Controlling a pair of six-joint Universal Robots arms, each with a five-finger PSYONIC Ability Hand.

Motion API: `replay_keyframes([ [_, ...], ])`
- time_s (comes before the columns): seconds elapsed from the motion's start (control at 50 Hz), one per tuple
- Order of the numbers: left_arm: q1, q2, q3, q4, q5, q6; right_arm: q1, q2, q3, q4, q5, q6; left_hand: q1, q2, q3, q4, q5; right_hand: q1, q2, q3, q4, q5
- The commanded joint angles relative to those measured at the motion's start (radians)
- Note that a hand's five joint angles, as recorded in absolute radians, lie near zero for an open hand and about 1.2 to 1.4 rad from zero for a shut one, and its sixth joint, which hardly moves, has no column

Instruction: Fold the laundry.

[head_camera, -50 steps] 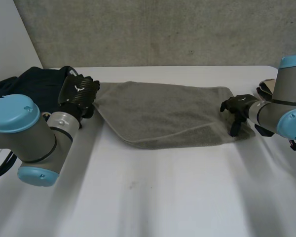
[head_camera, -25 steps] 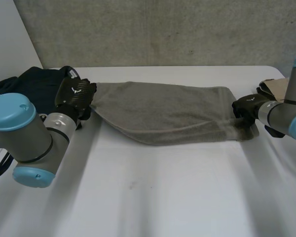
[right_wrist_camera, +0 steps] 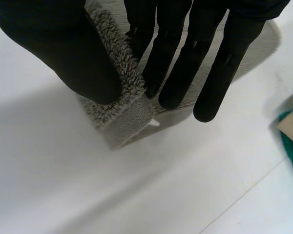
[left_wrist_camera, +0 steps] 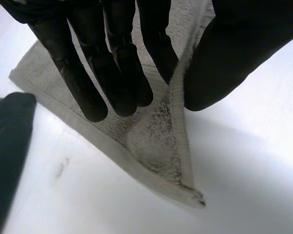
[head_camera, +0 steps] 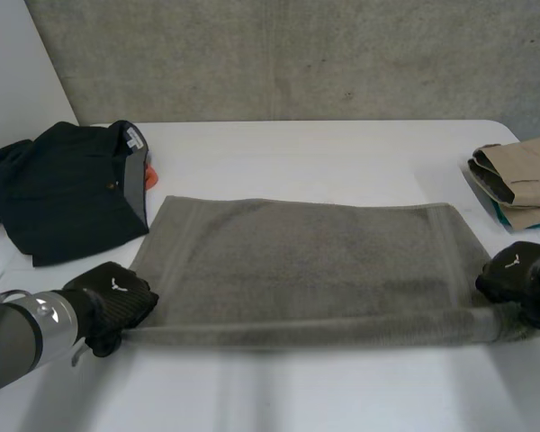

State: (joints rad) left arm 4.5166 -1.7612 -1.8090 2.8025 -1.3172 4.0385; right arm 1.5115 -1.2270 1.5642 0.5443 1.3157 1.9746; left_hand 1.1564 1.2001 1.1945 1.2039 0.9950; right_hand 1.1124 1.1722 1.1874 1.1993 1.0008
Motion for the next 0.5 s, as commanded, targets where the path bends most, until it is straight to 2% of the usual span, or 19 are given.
replay_keyframes([
  [0.02, -0.062, -0.176, 0.183, 0.161, -0.046, 0.005, 0.035, 0.098, -0.082, -0.234, 0.023, 0.257, 0.24, 0.196, 0.202, 0.192, 0.227, 0.284, 0.224, 0.209, 0.197, 0.221],
  [0.06, -0.083, -0.24, 0.27, 0.222, -0.06, -0.018, 0.05, 0.112, -0.09, -0.318, 0.037, 0.324, 0.24, 0.196, 0.202, 0.192, 0.227, 0.284, 0.224, 0.209, 0.197, 0.221],
  [0.18, -0.137, -0.418, 0.519, 0.363, -0.073, -0.058, 0.096, 0.155, -0.105, -0.558, 0.074, 0.405, 0.24, 0.196, 0.202, 0.192, 0.227, 0.284, 0.224, 0.209, 0.197, 0.221],
  [0.22, -0.152, -0.502, 0.633, 0.409, -0.074, -0.073, 0.117, 0.191, -0.122, -0.647, 0.114, 0.418, 0.24, 0.196, 0.202, 0.192, 0.227, 0.284, 0.224, 0.209, 0.197, 0.221],
  [0.3, -0.171, -0.647, 0.811, 0.427, -0.088, -0.088, 0.151, 0.254, -0.16, -0.737, 0.206, 0.42, 0.24, 0.196, 0.202, 0.192, 0.227, 0.284, 0.224, 0.209, 0.197, 0.221],
  [0.38, -0.186, -0.765, 0.959, 0.425, -0.097, -0.088, 0.168, 0.317, -0.205, -0.802, 0.263, 0.421, 0.24, 0.196, 0.202, 0.192, 0.227, 0.284, 0.224, 0.209, 0.197, 0.221],
  [0.5, -0.2, -0.874, 1.091, 0.427, -0.1, -0.092, 0.182, 0.399, -0.276, -0.831, 0.293, 0.414, 0.24, 0.196, 0.202, 0.192, 0.227, 0.284, 0.224, 0.209, 0.197, 0.221],
])
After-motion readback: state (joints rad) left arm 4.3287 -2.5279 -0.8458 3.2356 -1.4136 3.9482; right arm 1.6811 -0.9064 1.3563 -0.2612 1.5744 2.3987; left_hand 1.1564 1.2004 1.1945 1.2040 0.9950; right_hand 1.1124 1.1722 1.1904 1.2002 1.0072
